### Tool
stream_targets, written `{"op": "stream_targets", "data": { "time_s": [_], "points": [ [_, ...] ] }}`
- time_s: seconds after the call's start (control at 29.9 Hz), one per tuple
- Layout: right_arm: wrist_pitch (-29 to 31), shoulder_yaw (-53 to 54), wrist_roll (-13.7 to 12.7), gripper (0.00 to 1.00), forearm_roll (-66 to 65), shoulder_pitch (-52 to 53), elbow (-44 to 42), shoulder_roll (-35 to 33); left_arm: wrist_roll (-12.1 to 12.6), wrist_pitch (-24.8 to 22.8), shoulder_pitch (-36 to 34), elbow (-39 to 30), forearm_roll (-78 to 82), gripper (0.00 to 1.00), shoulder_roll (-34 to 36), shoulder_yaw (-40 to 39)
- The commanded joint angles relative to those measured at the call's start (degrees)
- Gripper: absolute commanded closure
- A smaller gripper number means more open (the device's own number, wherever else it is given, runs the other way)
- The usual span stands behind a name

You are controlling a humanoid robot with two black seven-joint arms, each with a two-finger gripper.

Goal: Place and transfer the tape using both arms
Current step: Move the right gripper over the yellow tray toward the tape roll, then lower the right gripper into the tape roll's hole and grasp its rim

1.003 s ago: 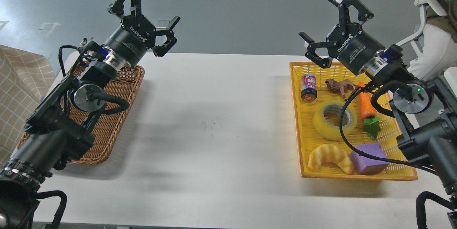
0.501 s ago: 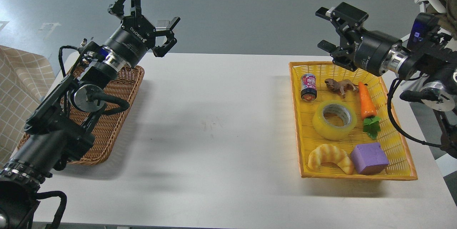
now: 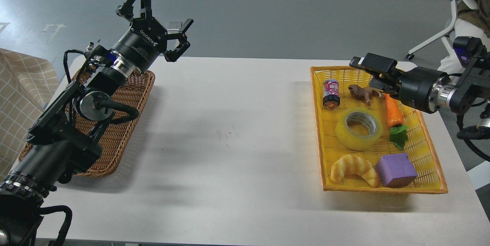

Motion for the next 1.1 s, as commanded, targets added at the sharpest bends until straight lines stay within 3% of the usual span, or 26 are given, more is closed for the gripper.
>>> {"op": "stream_targets", "data": {
  "time_s": [0.0,0.43,0.87,1.07],
  "points": [
    [0.0,-0.8,0.0,0.0,0.0,-1.0,2.3,-2.5,-0.1,0.0,0.0,0.0,0.0,0.02,0.0,0.0],
    [0.0,-0.9,0.1,0.01,-10.7,-3.5,0.7,-2.4,-0.1,0.0,0.0,0.0,0.0,0.02,-0.6,0.0],
    [0.0,-2.3,1.1,0.02,-30.7,-3.5,0.1,-2.1,-0.1,0.0,0.2,0.0,0.0,0.02,-0.5,0.1],
    [0.0,-5.3,2.1,0.02,-32.0,-2.9,-2.5,-2.0,-0.1,0.0,0.2,0.0,0.0,0.02,-0.4,0.1]
  ]
}}
